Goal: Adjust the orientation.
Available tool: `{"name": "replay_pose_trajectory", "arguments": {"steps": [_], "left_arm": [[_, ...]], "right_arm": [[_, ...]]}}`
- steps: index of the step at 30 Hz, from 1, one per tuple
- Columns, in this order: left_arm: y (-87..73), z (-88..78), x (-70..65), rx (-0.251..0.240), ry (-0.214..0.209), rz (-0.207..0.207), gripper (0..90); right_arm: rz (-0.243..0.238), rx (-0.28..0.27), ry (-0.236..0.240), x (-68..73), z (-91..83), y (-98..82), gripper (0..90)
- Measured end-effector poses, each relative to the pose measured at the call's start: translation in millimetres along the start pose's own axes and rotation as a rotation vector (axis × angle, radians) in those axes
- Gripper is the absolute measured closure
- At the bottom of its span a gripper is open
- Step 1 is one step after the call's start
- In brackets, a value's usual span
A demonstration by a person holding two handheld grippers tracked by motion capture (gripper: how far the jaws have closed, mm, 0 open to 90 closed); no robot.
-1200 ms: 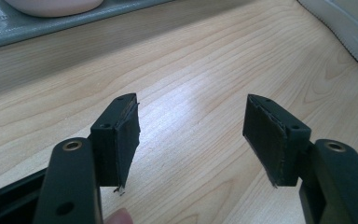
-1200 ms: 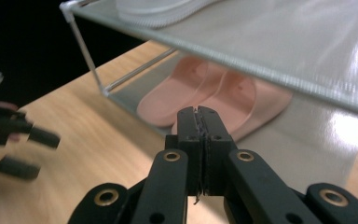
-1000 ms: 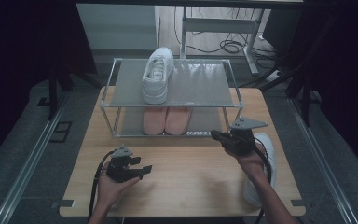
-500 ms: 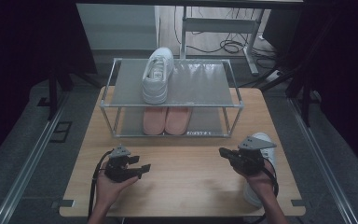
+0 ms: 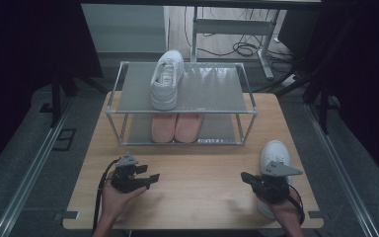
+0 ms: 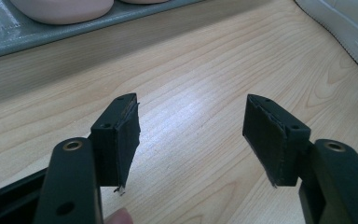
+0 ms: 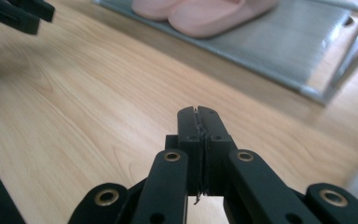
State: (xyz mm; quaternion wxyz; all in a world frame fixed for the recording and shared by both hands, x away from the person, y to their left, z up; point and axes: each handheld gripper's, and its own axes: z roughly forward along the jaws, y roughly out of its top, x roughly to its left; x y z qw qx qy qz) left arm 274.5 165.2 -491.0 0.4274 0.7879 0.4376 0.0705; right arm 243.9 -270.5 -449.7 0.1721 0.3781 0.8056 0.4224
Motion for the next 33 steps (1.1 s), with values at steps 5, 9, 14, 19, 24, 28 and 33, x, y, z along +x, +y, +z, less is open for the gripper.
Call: {"name": "replay_pose_trajectory", "arguments": {"steps": [5, 9, 14, 19, 24, 28, 33], "left_arm": [[-0.6, 2.5, 0.6, 0.008, -0.001, 0.000, 37.1], [-0.7, 4.3, 0.2, 0.014, -0.003, -0.001, 37.1], [-0.8, 5.1, -0.7, 0.018, -0.002, 0.000, 37.0], [-0.9, 5.2, -0.1, 0.019, -0.002, -0.002, 37.1], [-1.2, 5.1, 0.0, 0.019, -0.002, -0.004, 37.1], [-1.4, 5.1, 0.3, 0.019, -0.002, -0.004, 37.0], [-1.5, 6.8, 0.2, 0.025, -0.002, -0.004, 37.0]], "right_arm": [[0.006, 0.024, -0.047, 5.7, -13.7, -14.5, 88.8], [0.022, 0.031, -0.070, 5.2, -24.0, -22.6, 88.8], [0.033, 0.053, -0.089, 6.6, -27.6, -34.6, 88.8], [0.047, 0.079, -0.100, 5.3, -31.0, -44.5, 89.5], [0.040, 0.109, -0.120, 6.8, -36.9, -50.0, 89.9], [0.051, 0.119, -0.121, 2.8, -44.3, -54.4, 90.0], [0.075, 0.132, -0.145, -5.1, -56.4, -63.8, 90.0]]}}
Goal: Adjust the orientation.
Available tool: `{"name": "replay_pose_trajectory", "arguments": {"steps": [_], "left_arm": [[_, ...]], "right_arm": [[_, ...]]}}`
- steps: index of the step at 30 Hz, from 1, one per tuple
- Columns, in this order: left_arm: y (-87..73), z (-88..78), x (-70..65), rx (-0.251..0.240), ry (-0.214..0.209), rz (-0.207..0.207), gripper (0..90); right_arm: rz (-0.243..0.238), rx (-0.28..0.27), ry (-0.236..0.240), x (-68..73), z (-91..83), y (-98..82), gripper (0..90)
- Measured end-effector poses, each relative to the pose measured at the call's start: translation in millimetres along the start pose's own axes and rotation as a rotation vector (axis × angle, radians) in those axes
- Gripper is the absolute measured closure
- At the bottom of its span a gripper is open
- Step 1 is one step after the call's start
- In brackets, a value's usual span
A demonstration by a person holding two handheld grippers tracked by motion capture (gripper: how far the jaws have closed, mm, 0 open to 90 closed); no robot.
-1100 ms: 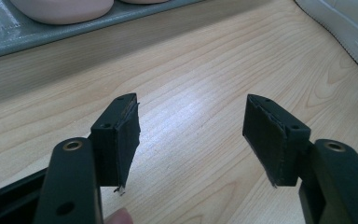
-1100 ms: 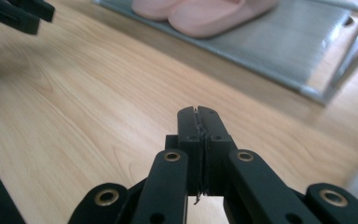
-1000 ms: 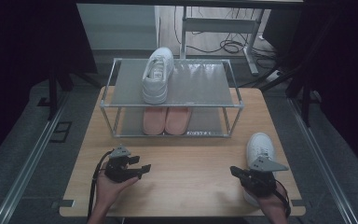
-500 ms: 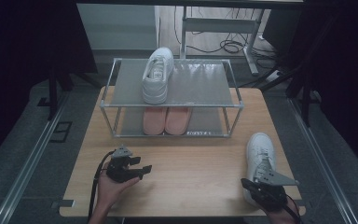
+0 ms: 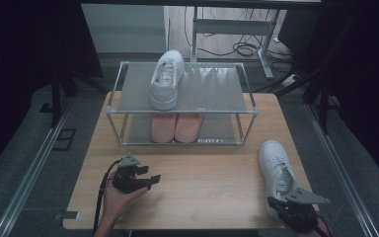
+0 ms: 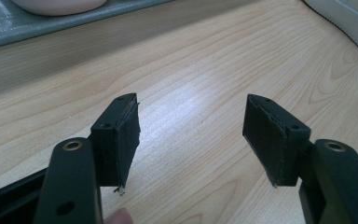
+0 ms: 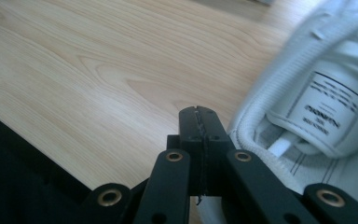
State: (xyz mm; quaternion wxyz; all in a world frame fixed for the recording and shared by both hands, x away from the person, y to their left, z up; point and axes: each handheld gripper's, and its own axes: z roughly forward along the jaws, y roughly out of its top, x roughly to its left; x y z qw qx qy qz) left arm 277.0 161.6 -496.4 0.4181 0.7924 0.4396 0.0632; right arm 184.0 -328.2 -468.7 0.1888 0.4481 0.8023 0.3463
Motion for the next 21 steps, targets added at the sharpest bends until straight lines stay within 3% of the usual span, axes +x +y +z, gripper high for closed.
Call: {"name": "replay_pose_trajectory", "arguments": {"steps": [2, 5, 14, 21], "left_arm": [[0.0, 0.7, -0.5, 0.002, -0.001, 0.001, 37.0], [0.2, 0.5, -1.0, 0.000, -0.001, 0.001, 37.0], [0.2, 0.1, -0.3, -0.002, 0.000, 0.000, 37.0], [-0.3, 2.1, -0.1, 0.001, -0.001, 0.000, 37.1]], "right_arm": [[0.006, -0.001, -0.024, -3.5, -3.6, -4.6, 90.0], [0.034, -0.014, -0.017, -10.8, -9.6, -10.8, 90.0], [0.052, -0.018, -0.077, -29.2, -20.8, -20.9, 90.0], [0.067, -0.029, -0.092, -40.1, -24.6, -25.2, 90.0]]}}
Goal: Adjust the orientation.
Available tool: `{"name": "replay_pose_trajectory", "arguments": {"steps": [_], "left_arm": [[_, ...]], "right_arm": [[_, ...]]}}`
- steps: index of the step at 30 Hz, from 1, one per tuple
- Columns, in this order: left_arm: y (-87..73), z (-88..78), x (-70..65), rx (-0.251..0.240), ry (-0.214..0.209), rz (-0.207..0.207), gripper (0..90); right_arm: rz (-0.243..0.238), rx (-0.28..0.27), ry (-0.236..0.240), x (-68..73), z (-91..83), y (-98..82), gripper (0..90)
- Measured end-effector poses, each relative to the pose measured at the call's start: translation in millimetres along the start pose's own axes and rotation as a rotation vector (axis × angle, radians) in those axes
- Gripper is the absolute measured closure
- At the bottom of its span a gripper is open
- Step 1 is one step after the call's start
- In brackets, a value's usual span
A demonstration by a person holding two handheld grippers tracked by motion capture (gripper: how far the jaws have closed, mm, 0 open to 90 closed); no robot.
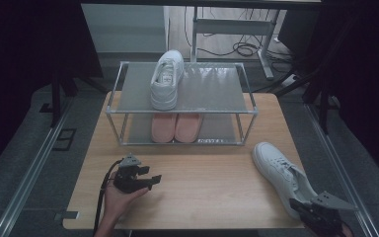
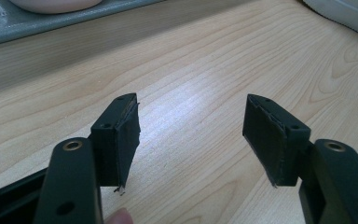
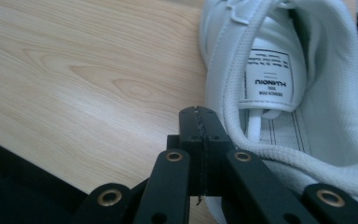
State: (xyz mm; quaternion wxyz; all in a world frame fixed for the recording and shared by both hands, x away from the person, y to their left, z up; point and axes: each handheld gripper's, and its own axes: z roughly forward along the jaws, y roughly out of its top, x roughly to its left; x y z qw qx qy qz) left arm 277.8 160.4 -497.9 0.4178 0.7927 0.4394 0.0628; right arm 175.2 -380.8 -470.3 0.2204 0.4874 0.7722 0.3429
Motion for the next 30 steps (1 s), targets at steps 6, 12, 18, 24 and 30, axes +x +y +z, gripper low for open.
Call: {"name": "replay_pose_trajectory", "arguments": {"steps": [6, 12, 18, 24, 30], "left_arm": [[0.0, 1.0, -0.3, 0.002, -0.004, 0.001, 37.1], [0.3, 1.1, -1.0, 0.002, -0.004, 0.002, 37.1], [0.4, 0.2, -0.3, -0.001, -0.003, 0.001, 37.1], [0.3, 0.6, -0.6, 0.002, -0.001, 0.002, 37.0], [-0.4, 0.7, 0.3, 0.004, 0.002, 0.001, 37.0]], "right_arm": [[-0.012, -0.001, 0.009, 1.5, 2.6, 2.6, 90.0], [-0.037, -0.025, 0.068, 4.3, 9.9, 21.7, 90.0], [-0.059, -0.061, 0.094, 0.6, 13.1, 46.3, 89.9], [-0.045, -0.093, 0.105, -10.2, 20.3, 64.8, 89.9], [-0.021, -0.114, 0.099, -25.7, 26.5, 80.4, 89.9]]}}
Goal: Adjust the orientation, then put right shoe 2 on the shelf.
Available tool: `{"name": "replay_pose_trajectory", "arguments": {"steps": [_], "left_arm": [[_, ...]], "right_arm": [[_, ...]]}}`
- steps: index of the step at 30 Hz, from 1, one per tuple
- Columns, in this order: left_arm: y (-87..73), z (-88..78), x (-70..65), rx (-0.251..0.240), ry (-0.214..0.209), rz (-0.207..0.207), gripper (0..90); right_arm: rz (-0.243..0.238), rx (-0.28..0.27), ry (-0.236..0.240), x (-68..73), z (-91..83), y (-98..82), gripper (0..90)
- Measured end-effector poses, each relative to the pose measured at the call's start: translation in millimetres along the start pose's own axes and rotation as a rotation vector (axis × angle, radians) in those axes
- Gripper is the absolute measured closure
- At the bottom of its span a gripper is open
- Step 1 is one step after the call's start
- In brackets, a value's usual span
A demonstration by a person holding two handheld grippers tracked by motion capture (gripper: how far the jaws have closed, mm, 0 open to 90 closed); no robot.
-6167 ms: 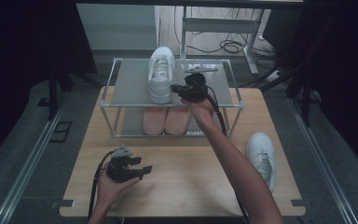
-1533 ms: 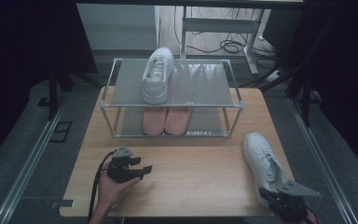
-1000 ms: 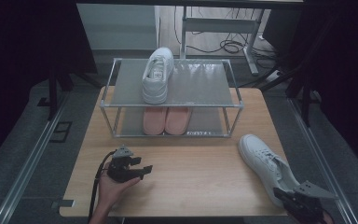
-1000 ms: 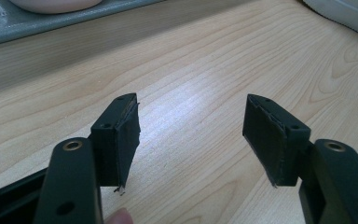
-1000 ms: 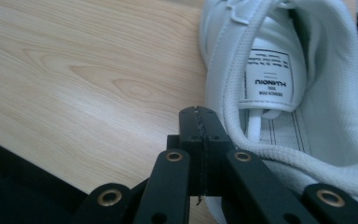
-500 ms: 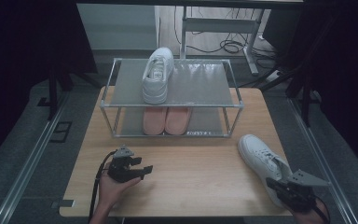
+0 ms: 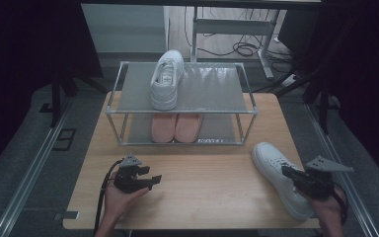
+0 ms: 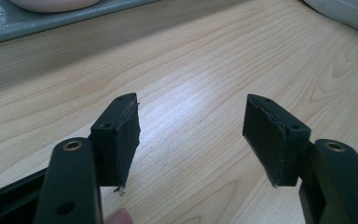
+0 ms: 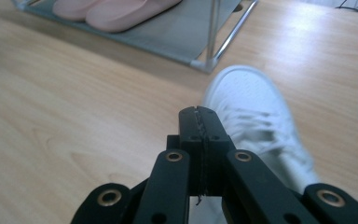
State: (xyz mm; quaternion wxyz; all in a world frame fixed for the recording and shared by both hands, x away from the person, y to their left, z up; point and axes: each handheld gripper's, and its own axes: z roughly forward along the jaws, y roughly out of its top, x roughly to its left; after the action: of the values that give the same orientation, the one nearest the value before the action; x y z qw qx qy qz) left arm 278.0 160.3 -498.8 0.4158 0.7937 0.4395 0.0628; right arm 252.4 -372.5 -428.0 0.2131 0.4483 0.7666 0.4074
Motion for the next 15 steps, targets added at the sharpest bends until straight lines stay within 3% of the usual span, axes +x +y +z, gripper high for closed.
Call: {"name": "replay_pose_trajectory", "arguments": {"steps": [9, 12, 15], "left_arm": [[-1.9, -2.5, 1.5, -0.004, 0.009, -0.004, 36.9], [-1.6, -0.8, 1.7, 0.000, 0.010, -0.004, 36.7], [-1.2, 1.6, 0.2, 0.006, 0.006, -0.001, 36.6]], "right_arm": [[0.045, -0.022, -0.036, -23.1, -9.8, -7.5, 86.6], [0.061, -0.027, -0.043, -31.1, -15.4, -13.1, 78.3], [0.043, -0.020, -0.058, -35.4, -17.1, -17.2, 67.8]]}}
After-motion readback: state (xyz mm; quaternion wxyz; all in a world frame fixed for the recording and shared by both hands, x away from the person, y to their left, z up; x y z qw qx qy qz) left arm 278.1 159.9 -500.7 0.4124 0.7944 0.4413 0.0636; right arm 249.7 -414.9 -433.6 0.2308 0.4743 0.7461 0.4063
